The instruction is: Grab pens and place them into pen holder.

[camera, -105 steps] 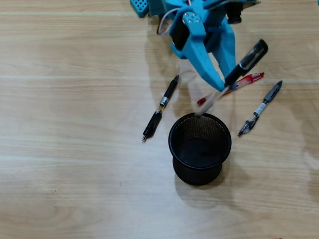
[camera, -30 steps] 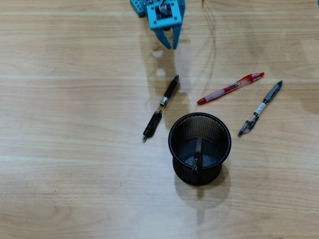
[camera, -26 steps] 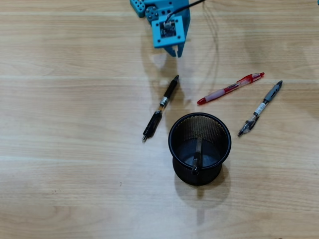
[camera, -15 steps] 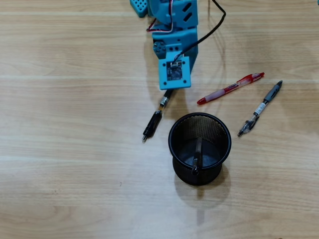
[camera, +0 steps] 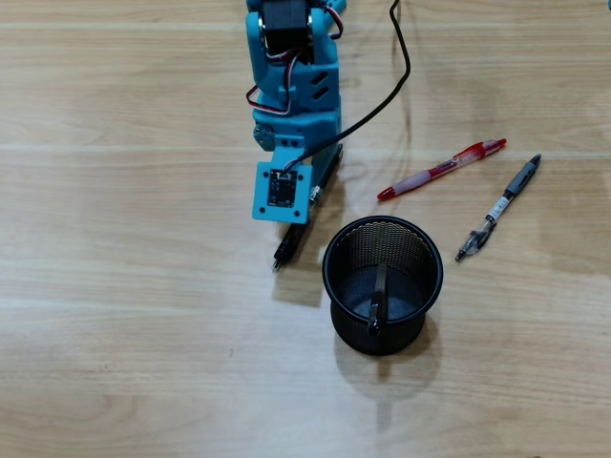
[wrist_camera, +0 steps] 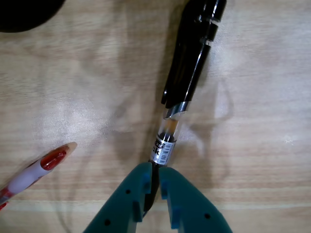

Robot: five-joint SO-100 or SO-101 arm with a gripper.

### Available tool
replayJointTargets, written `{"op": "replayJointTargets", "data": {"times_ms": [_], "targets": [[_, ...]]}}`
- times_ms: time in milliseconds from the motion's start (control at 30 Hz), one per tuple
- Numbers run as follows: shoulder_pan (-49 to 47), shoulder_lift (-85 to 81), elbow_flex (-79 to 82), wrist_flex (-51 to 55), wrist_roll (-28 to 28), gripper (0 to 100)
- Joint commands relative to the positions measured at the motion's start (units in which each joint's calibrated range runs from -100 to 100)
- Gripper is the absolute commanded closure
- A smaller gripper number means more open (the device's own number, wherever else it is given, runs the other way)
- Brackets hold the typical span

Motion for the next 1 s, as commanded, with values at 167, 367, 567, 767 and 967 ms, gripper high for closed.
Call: {"op": "replayJointTargets", "data": {"times_ms": [167,367,567,767,967], "targets": [[-0.4,3.8,-6.9,-0.2,-0.2,87],[0.0,4.1,-6.6,-0.2,-0.2,87],[0.0,6.7,-7.0,-0.2,-0.2,87],[-0.3,9.4,-7.1,-0.3,-0.2,87],[-0.1,9.6,-6.2,-0.3,-0.2,87]]}}
